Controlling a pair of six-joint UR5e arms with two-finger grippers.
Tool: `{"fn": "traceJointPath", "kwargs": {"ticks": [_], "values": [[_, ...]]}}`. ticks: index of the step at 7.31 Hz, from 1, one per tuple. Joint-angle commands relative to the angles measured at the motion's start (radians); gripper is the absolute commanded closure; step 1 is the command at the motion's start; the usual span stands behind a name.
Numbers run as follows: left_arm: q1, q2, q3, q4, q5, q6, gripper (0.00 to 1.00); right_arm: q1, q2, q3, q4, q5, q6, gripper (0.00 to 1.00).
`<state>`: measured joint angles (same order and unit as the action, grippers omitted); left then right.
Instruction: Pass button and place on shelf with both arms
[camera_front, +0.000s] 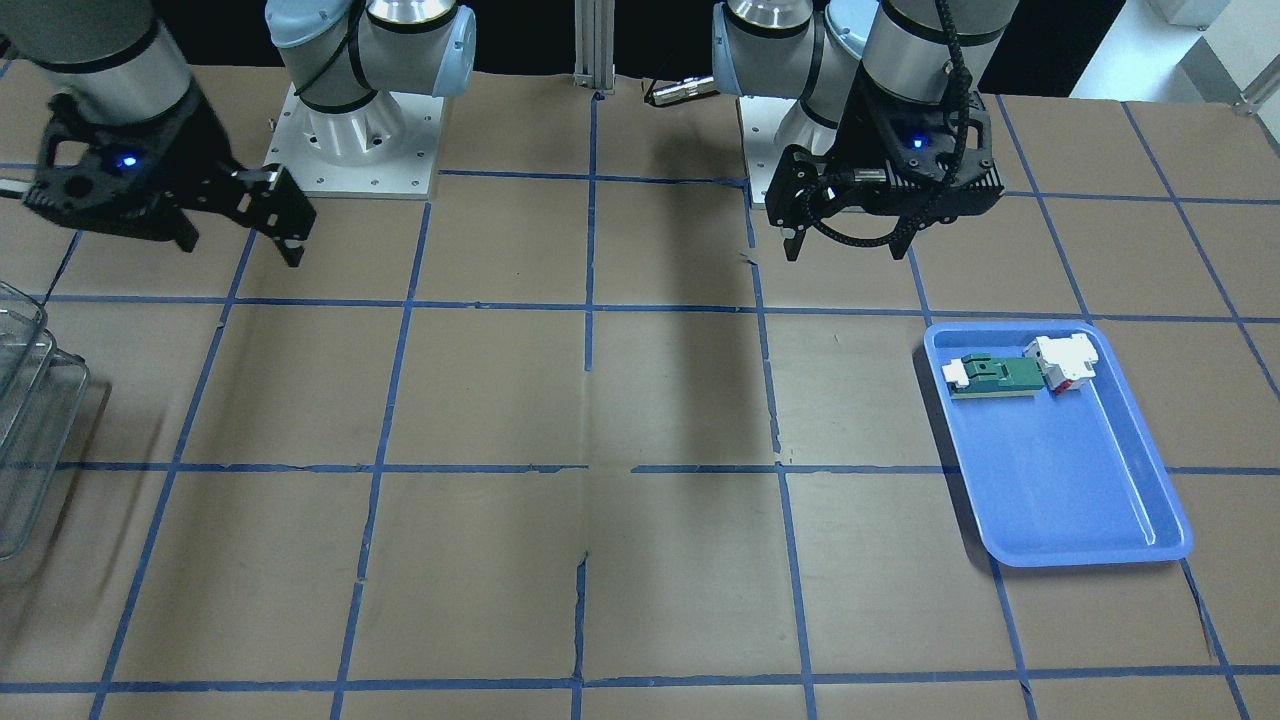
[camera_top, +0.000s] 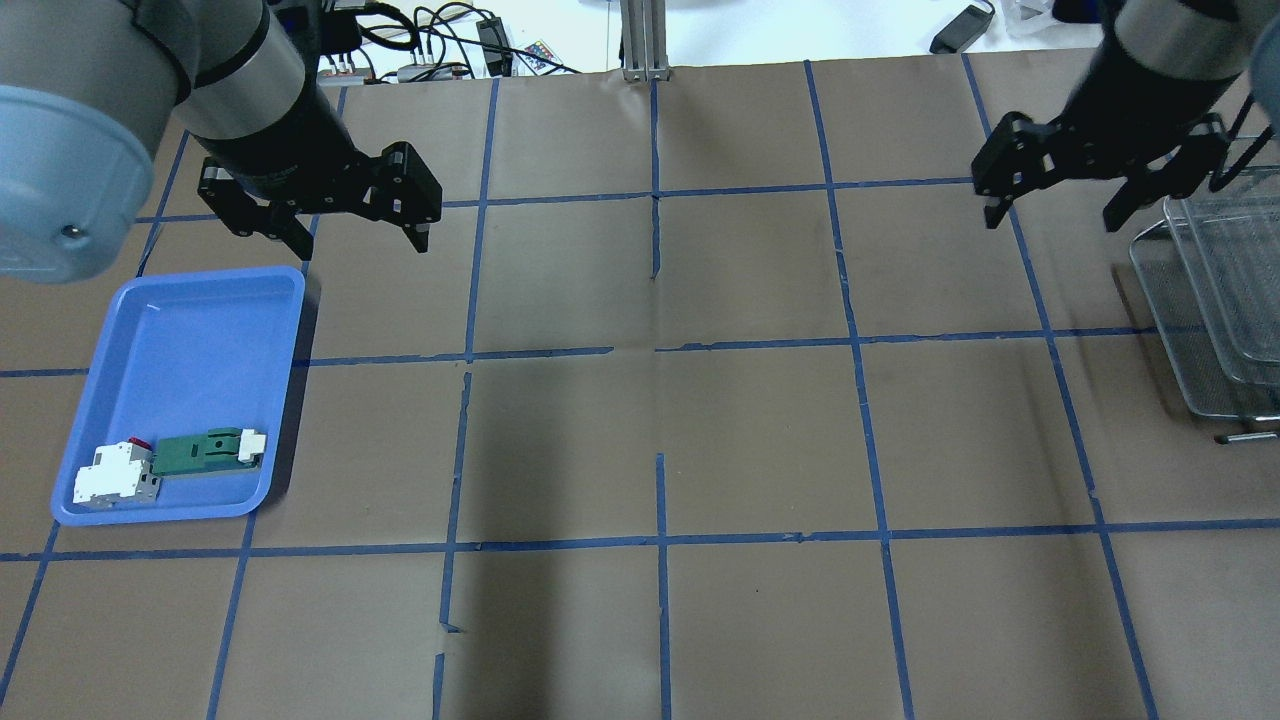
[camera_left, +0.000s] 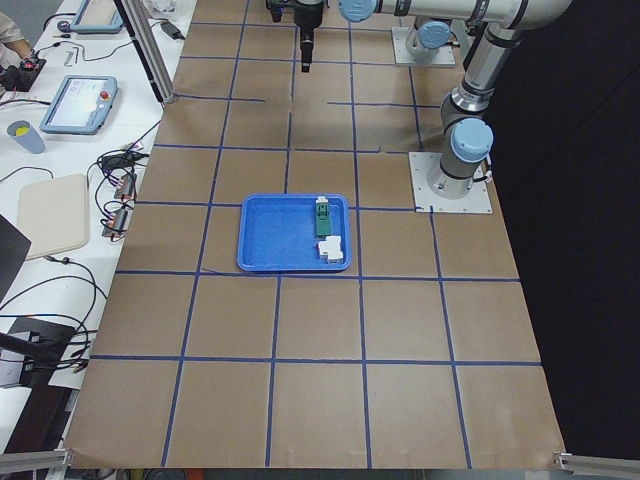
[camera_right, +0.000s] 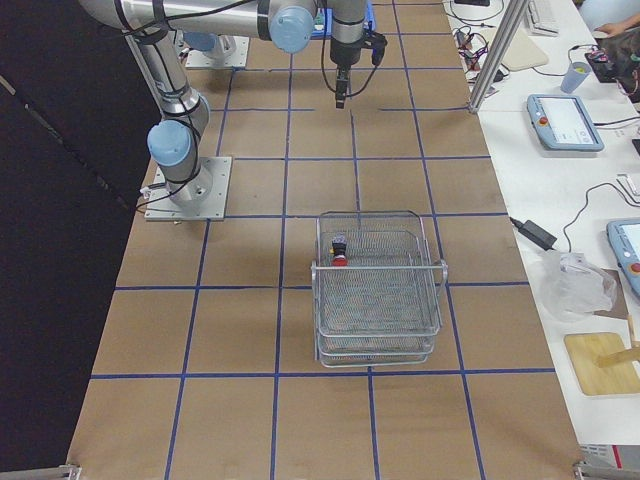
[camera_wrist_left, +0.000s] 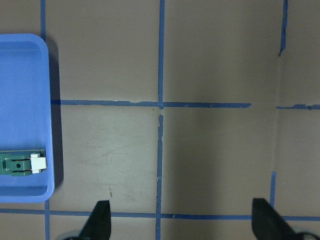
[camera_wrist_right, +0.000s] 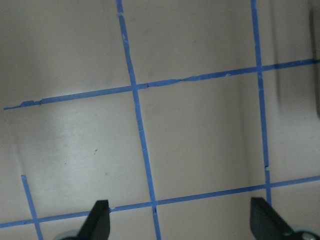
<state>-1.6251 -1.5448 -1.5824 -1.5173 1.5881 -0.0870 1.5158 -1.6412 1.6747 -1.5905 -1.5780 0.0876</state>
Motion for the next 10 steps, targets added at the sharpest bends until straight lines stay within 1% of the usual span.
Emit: {"fn": "traceJointPath", "kwargs": {"ticks": [1,2,3,6,10], "values": [[0.002,-0.005,0.013,0.000,-0.002,0.004,0.00,0.124,-0.035,0.040,0.001,0.014,0.075,0.00],[0.011,-0.006,0.015,0.000,-0.004,0.004,0.00,0.124,-0.034,0.025,0.051,0.013,0.063,0.00],[0.019,-0.006,0.015,0.000,-0.007,0.004,0.00,0.112,-0.038,0.008,0.078,0.021,0.063,0.00],[0.016,-0.006,0.006,0.000,-0.004,0.004,0.00,0.057,-0.038,-0.015,0.084,0.021,0.037,0.00],[0.019,-0.003,0.004,0.000,-0.005,0.004,0.00,0.057,-0.038,-0.015,0.083,0.021,0.038,0.00]]}}
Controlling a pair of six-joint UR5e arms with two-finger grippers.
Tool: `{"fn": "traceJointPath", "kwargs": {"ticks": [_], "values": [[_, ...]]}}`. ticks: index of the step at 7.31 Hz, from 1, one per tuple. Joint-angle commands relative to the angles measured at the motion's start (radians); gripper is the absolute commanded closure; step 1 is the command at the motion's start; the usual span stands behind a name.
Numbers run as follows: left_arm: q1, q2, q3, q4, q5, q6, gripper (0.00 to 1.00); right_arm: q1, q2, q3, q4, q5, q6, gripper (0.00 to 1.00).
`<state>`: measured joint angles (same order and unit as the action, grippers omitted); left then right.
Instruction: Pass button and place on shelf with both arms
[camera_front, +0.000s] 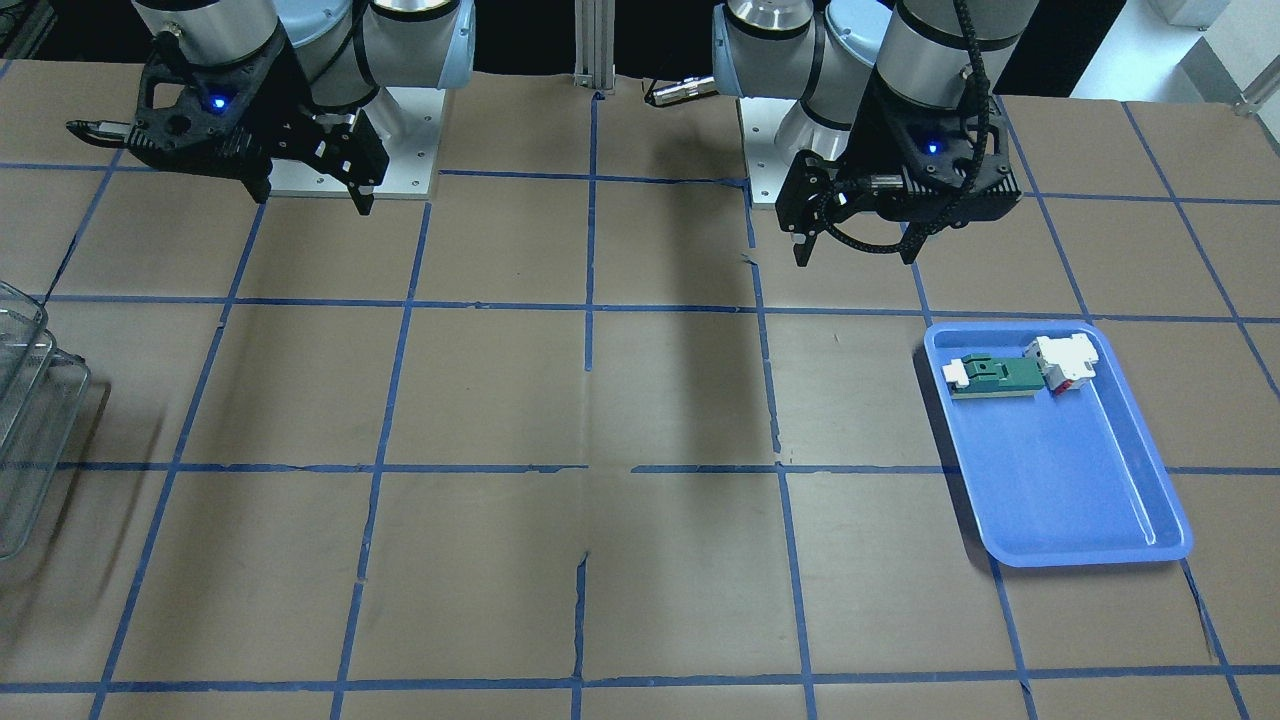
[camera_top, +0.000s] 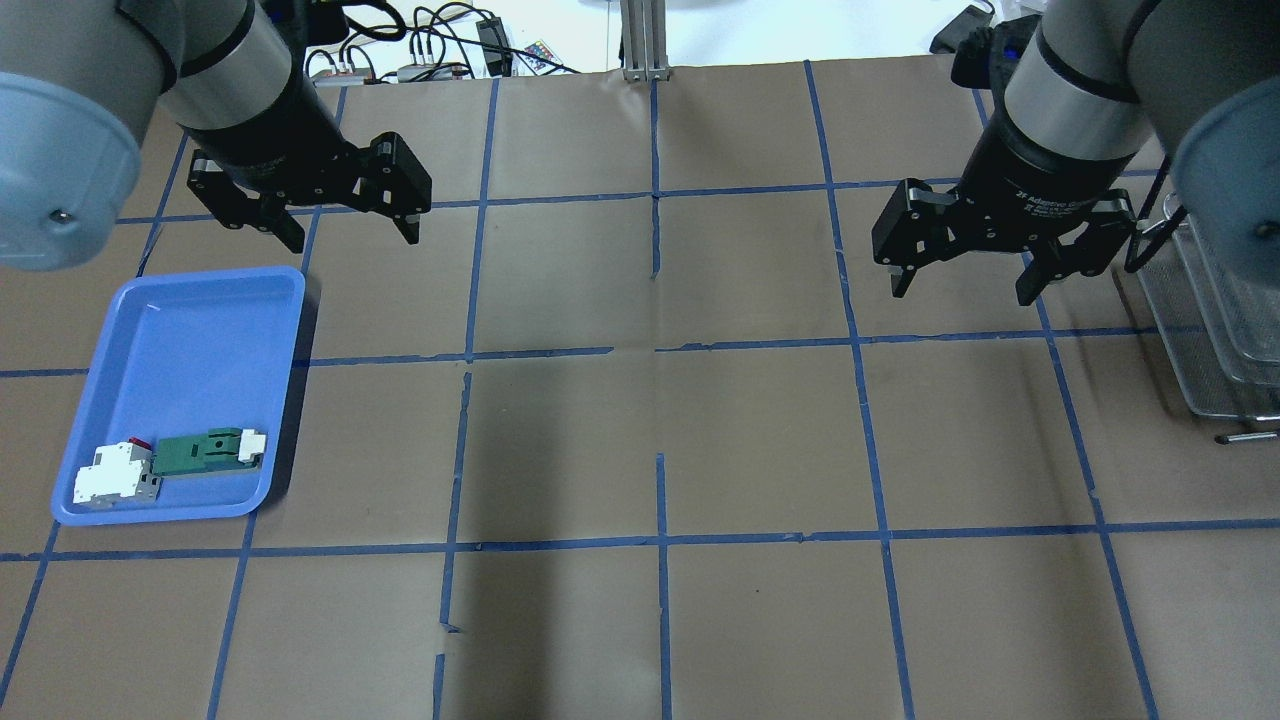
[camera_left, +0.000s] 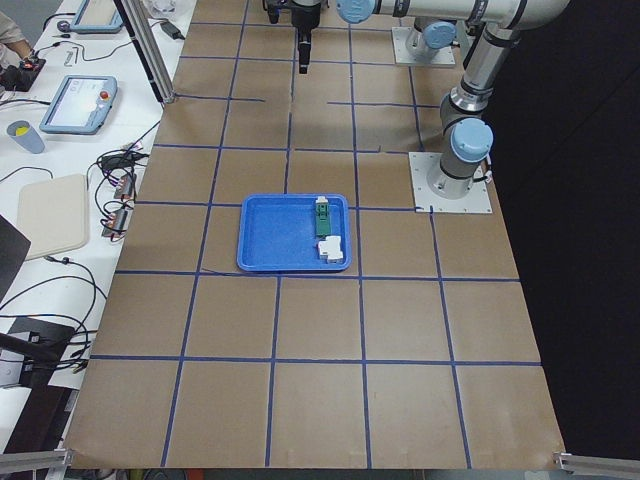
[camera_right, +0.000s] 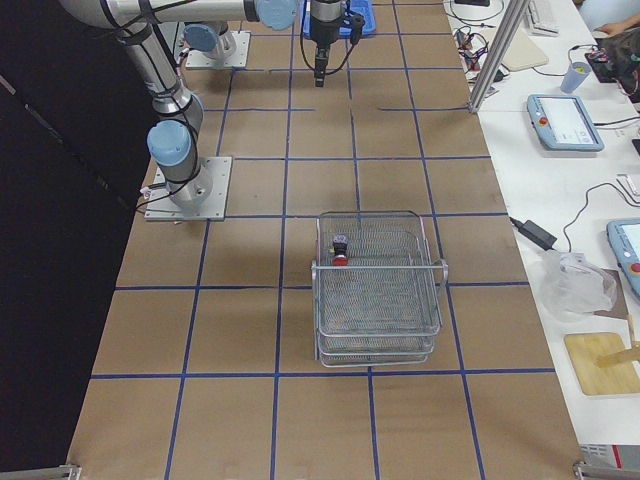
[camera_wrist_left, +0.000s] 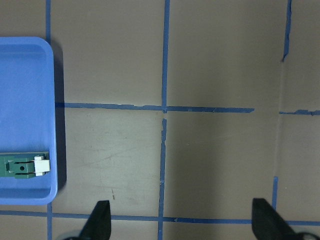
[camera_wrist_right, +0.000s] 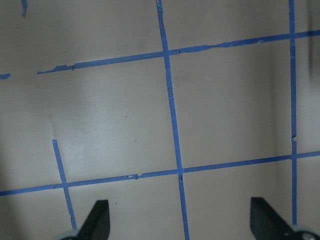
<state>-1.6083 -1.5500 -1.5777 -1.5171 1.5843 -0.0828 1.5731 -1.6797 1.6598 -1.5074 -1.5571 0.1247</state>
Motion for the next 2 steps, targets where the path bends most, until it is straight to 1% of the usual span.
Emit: {"fn": "traceJointPath", "kwargs": {"ticks": [1,2], "values": [[0.001,0.002,-0.002,0.000,0.000,0.000,0.00,-0.001,0.000,0.000,0.001,0.000,0.001,0.00],[-0.001,0.002,-0.005,0.000,0.006,0.000,0.00,-0.001,0.000,0.001,0.001,0.000,0.001,0.00]]}}
